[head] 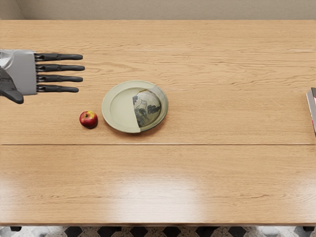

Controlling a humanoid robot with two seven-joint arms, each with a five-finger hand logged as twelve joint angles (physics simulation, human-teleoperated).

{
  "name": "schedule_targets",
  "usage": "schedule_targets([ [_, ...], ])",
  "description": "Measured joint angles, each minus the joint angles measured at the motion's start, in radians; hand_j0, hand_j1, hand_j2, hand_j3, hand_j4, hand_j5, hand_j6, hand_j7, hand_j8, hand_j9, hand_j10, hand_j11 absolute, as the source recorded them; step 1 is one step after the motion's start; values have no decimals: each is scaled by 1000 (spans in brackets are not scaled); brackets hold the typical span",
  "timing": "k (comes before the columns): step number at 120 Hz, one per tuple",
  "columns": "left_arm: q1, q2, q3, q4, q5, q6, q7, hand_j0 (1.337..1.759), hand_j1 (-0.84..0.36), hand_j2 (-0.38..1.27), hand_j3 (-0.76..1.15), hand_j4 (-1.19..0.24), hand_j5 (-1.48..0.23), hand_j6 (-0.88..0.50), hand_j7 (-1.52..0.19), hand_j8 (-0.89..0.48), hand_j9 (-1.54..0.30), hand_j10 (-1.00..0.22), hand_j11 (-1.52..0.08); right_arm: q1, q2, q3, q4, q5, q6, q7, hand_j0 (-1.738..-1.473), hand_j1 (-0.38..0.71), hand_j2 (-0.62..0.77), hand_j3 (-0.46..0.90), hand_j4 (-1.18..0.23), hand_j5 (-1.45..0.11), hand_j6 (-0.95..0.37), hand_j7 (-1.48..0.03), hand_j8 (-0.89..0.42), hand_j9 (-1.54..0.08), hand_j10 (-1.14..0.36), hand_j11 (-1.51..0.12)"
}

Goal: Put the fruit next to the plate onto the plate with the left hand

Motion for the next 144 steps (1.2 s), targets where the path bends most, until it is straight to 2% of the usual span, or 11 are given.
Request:
schedule_targets([
  [25, -1, 0, -1, -4, -6, 0, 0, 1658, 332, 0, 0, -7, -15, -6, -16, -7, -16, -9, -16, 0, 0, -1, 0, -1, 0, 1, -1658, -349, 0, 0, 0, 0, 0, 0, 0, 0, 0, 0],
  [47, -7, 11, -40, -54, 11, 0, 0, 1658, 333, 0, 0, -6, -15, -5, -15, -6, -15, -8, -15, 0, 0, -1, -1, 0, -1, 1, -1658, -349, 0, 0, 0, 0, 0, 0, 0, 0, 0, 0],
  [53, -51, -19, -51, -67, 46, 0, 0, 1658, 326, 2, 0, -12, -23, -11, -23, -12, -23, -14, -24, 0, 0, -1, -1, 0, -1, 1, -1658, -349, 0, 0, 0, 0, 0, 0, 0, 0, 0, 0],
  [64, -103, -63, -62, -108, 212, 0, 0, 1658, 284, 9, 0, -48, -69, -48, -69, -49, -69, -50, -69, 1, 0, -1, -1, -1, -1, 1, -1658, -349, 0, 0, 0, 0, 0, 0, 0, 0, 0, 0],
  [73, -111, -89, -66, -142, 397, 16, 0, 1658, 262, 13, 0, -68, -93, -68, -93, -68, -93, -70, -93, 1, 0, 0, -1, -1, -1, 0, -1658, -349, 0, 0, 0, 0, 0, 0, 0, 0, 0, 0],
  [82, -104, -217, -65, -169, 623, 105, 0, 1658, 248, 16, 0, -82, -109, -82, -109, -82, -109, -83, -109, 3, 0, 0, -1, 0, -1, 0, -1658, -349, 0, 0, 0, 0, 0, 0, 0, 0, 0, 0],
  [87, -94, -246, -62, -177, 745, 166, 0, 1658, 242, 17, 0, -88, -116, -88, -116, -88, -116, -89, -116, 4, 0, 0, -1, 0, -1, 0, -1658, -349, 0, 0, -1, 0, 0, 0, 0, 0, 0, 0],
  [95, -53, -245, -60, -186, 891, 238, 0, 1658, 252, 16, 0, -81, -105, -81, -105, -81, -105, -81, -105, 5, 0, 0, -2, 0, -1, 0, -1658, -349, 0, 0, 0, 0, 0, 0, 0, 0, 0, 0],
  [105, -13, -244, -58, -190, 996, 258, 0, 1658, 278, 12, 0, -61, -78, -62, -78, -62, -78, -61, -78, 5, 0, 0, -2, 0, -1, 0, -1658, -349, 0, 0, 0, 0, 0, 0, 0, 0, 0, 0],
  [116, 53, -264, -56, -192, 1136, 339, 0, 1658, 273, 13, 0, -67, -84, -68, -84, -68, -84, -67, -84, 5, 0, 0, -1, 0, -1, 0, -1658, -349, 0, 0, 0, 0, 0, 0, 0, 0, 0, 0],
  [144, 200, -423, -54, -177, 1481, 521, 0, 1658, 236, 21, 0, -99, -125, -100, -124, -100, -124, -99, -124, 5, 0, 0, -3, 0, -2, 0, -1658, -349, 0, 0, 0, 0, 0, 0, 0, 0, 0, 0],
])
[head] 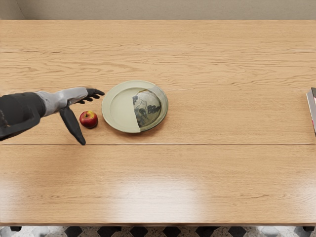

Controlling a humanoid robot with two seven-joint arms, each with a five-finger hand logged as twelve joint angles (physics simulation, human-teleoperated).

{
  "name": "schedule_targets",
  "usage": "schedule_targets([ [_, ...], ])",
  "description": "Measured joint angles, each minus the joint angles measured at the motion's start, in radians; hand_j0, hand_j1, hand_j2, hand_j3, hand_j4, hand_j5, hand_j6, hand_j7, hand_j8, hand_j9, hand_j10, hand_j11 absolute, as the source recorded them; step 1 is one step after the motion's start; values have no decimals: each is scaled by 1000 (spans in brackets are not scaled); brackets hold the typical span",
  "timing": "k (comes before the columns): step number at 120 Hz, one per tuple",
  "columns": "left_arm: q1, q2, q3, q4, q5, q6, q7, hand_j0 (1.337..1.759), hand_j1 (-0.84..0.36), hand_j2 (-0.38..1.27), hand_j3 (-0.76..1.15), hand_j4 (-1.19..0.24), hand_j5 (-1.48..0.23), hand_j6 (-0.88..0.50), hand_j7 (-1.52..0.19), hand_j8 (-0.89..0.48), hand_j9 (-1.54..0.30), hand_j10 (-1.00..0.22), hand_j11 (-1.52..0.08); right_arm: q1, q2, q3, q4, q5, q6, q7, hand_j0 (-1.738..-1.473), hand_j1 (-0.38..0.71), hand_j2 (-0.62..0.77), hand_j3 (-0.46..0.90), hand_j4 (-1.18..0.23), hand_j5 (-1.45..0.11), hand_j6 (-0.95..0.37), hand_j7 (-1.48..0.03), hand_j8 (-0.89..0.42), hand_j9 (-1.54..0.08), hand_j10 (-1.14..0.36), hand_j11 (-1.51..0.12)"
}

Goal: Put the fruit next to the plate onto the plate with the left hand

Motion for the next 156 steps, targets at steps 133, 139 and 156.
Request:
schedule_targets([
  [133, 113, -202, 27, 250, 270, 211, 0, 1658, 62, 51, 0, -245, -314, -246, -314, -246, -314, -245, -313, 3, 0, 0, -2, 0, -1, 0, -1658, -349, 0, 0, 0, 0, 0, 0, 0, 0, 0, 0],
  [139, 117, -204, 31, 251, 273, 233, 0, 1658, 45, 54, 0, -259, -333, -260, -332, -260, -332, -259, -332, 3, 0, 0, -2, 0, -1, 0, -1658, -349, 0, 0, 0, 0, 0, 0, 0, 0, 0, 0],
  [156, 108, -204, 86, 254, 289, 324, 0, 1658, 17, 59, 0, -282, -363, -283, -362, -283, -362, -282, -362, 3, 0, 0, -2, -1, -1, 0, -1658, -349, 0, 0, 0, 0, 0, 0, 0, 0, 0, 0],
])
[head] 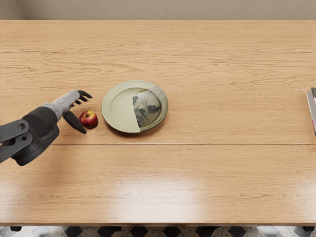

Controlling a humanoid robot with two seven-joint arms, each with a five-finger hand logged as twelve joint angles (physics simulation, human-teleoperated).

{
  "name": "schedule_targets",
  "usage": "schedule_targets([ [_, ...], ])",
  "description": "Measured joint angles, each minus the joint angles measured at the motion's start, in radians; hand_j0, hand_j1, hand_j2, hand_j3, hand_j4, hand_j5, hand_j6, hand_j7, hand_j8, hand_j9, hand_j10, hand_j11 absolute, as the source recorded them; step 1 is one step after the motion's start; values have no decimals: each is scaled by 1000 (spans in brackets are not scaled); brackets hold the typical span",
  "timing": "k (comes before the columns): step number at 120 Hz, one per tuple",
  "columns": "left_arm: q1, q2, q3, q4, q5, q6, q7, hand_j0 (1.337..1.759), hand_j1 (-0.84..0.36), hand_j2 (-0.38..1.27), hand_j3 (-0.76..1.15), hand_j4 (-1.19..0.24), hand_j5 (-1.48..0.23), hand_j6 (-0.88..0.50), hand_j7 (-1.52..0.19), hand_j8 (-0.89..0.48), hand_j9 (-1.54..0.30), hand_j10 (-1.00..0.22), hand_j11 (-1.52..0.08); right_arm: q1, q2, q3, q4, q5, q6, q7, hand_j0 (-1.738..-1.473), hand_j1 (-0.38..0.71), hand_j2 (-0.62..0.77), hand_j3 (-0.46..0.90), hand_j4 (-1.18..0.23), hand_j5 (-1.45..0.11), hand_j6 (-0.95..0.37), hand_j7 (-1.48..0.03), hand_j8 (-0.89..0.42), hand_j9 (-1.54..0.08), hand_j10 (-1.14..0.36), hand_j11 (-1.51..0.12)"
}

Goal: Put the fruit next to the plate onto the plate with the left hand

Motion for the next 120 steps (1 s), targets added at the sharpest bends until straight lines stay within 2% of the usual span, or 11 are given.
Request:
schedule_targets([
  [79, 6, -59, 20, 36, -3, 34, 0, 1657, -97, 87, -3, -378, -488, -379, -488, -378, -488, -378, -488, 0, 0, -1, -1, -1, -2, 1, -1658, -349, 0, 0, 0, 0, 0, 0, 0, 0, 0, 0],
  [88, 6, -66, 20, 50, -2, 35, 0, 1642, -112, 9, 278, -386, -490, -387, -490, -386, -491, -357, -545, 0, 0, -1, -1, -1, -2, 1, -1658, -349, 0, 0, 0, 0, 0, 0, 0, 0, 0, 0],
  [90, 6, -67, 20, 52, -2, 34, -2, 1638, -112, 12, 289, -388, -490, -387, -492, -386, -493, -374, -481, 0, 0, -1, -1, -1, -2, 1, -1658, -349, 0, 0, 0, 0, 0, 0, 0, 0, 0, 0],
  [97, 6, -66, 20, 57, -1, 35, -3, 1622, -117, 25, 317, -396, -491, -395, -493, -391, -493, -348, -609, 1, 0, -1, -1, -1, -2, 1, -1658, -349, 0, 0, 0, 0, 0, 0, 0, 0, 0, 0],
  [99, 6, -66, 20, 58, -1, 34, -5, 1621, -117, 36, 316, -398, -495, -396, -499, -390, -497, -408, -519, 1, 0, -1, -1, -1, -2, 1, -1658, -349, 0, 0, 0, 0, 0, 0, 0, 0, 0, 0],
  [100, 6, -66, 20, 58, 0, 34, -5, 1619, -117, 43, 308, -402, -494, -400, -498, -393, -496, -376, -605, 1, 0, -1, -1, -1, -2, 1, -1658, -349, 0, 0, 0, 0, 0, 0, 0, 0, 0, 0],
  [101, 6, -66, 20, 58, 0, 34, -7, 1620, -117, 51, 300, -401, -498, -398, -503, -391, -503, -459, -416, 1, 0, -1, -1, -1, -2, 1, -1658, -349, 0, 0, 0, 0, 0, 0, 0, 0, 0, 0],
  [103, 6, -65, 20, 59, 1, 34, -8, 1614, -118, 72, 275, -409, -497, -406, -503, -398, -504, -414, -534, 1, 0, -1, -1, -1, -2, 1, -1658, -349, 0, 0, 0, 0, 0, 0, 0, 0, 0, 0],
  [107, 6, -65, 20, 60, 2, 34, -9, 1609, -126, 88, 284, -418, -508, -414, -515, -407, -517, -444, -483, 1, 0, -1, -1, -1, -2, 1, -1658, -349, 0, 0, 0, 0, 0, 0, 0, 0, 0, 0],
  [108, 6, -65, 20, 60, 2, 34, -8, 1610, -128, 92, 288, -423, -508, -419, -515, -412, -518, -407, -571, 1, 0, -1, -1, -1, -2, 1, -1658, -349, 0, 0, 0, 0, 0, 0, 0, 0, 0, 0],
  [120, 6, -67, 22, 62, 1, 35, -5, 1606, -187, 139, 419, -465, -556, -462, -562, -392, -564, -322, -703, 1, 0, -1, -1, -1, -2, 1, -1658, -349, 0, 0, 0, 0, 0, 0, 0, 0, 0, 0],
])
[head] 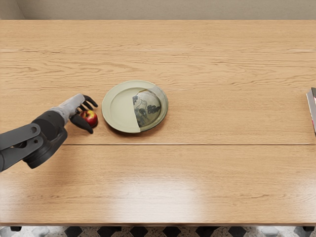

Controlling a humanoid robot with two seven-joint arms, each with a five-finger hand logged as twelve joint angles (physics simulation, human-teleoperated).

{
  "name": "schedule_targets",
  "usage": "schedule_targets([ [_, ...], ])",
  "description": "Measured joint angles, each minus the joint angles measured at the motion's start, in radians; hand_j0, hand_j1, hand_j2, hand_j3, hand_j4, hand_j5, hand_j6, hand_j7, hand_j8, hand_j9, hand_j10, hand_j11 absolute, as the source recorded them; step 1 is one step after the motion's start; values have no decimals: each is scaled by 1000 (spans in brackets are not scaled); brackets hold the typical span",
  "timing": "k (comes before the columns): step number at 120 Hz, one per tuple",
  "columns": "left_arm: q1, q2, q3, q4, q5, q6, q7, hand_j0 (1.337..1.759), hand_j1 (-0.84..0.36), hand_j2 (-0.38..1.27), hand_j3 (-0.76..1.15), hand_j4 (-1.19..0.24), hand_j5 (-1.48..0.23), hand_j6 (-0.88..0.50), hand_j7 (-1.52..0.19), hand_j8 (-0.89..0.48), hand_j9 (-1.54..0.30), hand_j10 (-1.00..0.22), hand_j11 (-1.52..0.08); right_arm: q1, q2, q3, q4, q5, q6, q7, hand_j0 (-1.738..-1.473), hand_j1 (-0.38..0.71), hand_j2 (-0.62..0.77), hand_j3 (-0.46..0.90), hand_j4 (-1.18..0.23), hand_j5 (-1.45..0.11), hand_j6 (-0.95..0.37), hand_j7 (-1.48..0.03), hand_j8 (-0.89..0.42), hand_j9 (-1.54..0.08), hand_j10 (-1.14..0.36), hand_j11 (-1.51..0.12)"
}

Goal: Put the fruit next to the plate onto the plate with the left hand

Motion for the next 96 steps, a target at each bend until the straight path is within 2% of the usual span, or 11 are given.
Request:
schedule_targets([
  [9, 0, -1, 1, -2, -1, 0, 2, 1613, -241, 191, 500, -495, -594, -493, -598, -344, -622, -272, -764, 0, 0, 0, 0, 0, 0, 0, -1658, -349, 0, 0, 0, 0, 0, 0, 0, 0, 0, 0],
  [10, 0, -4, 1, -2, 0, 2, 5, 1619, -250, 179, 544, -502, -593, -501, -596, -296, -690, -201, -878, 0, 0, 0, 0, 0, -1, 0, -1658, -349, 0, 0, 0, 0, 0, 0, 0, 0, 0, 0],
  [11, 0, -5, 2, -2, 0, 3, 8, 1619, -255, 167, 579, -508, -593, -508, -594, -208, -878, -203, -879, 0, 0, 0, 0, 0, -1, 0, -1658, -349, 0, 0, 0, 0, 0, 0, 0, 0, 0, 0],
  [16, 0, -8, 2, -4, -2, 2, 8, 1639, -271, 154, 635, -521, -616, -522, -616, -277, -843, -199, -944, 0, 0, 0, -1, -1, -1, 0, -1658, -349, 0, 0, 0, 0, 0, 0, 0, 0, 0, 0],
  [24, 0, -6, 1, -10, -4, 0, 8, 1660, -285, 186, 573, -539, -666, -540, -664, -350, -811, -233, -882, 0, 0, 0, -1, -1, -2, 0, -1658, -349, 0, 0, 0, 0, 0, 0, 0, 0, 0, 0],
  [36, 0, -2, -1, -15, -9, 0, 7, 1658, -302, 210, 427, -574, -732, -526, -727, -458, -816, -305, -786, 0, 0, 0, -1, -2, -3, 0, -1658, -349, 0, 0, 0, 0, 0, 0, 0, 0, 0, 0],
  [42, 2, 5, -2, -22, -12, -1, 5, 1657, -328, 198, 334, -598, -783, -485, -774, -437, -846, -374, -669, 0, 0, 0, -1, -3, -3, 0, -1658, -349, 0, 0, 0, 0, 0, 0, 0, 0, 0, 0],
  [50, 2, 7, -3, -32, -15, -1, 5, 1655, -356, 239, 241, -636, -843, -429, -832, -389, -887, -407, -663, 0, 0, 0, -1, -3, -3, 0, -1658, -349, 0, 0, 0, 0, 0, 0, 0, 0, 0, 0],
  [67, 2, 27, -6, -50, -31, -3, 5, 1652, -411, 314, 120, -670, -981, -339, -959, -324, -992, -593, -881, 4, 0, 0, -2, -3, -3, 0, -1658, -349, 0, 0, 0, 0, 0, 0, 0, 0, 0, 0],
  [76, 0, 55, -8, -71, -47, -4, 6, 1649, -450, 390, 83, -620, -1036, -296, -1013, -282, -1034, -562, -961, 6, 0, 0, -2, -3, -3, 0, -1658, -349, 0, 0, 0, 0, 0, 0, 0, 0, 0, 0],
  [96, -1, 93, -17, -122, -67, -5, 6, 1644, -462, 389, 37, -576, -1117, -235, -1101, -233, -1104, -521, -1069, 8, 0, 0, -2, -3, -3, 0, -1658, -349, 0, 0, 0, 0, 0, 0, 0, 0, 0, 0],
])
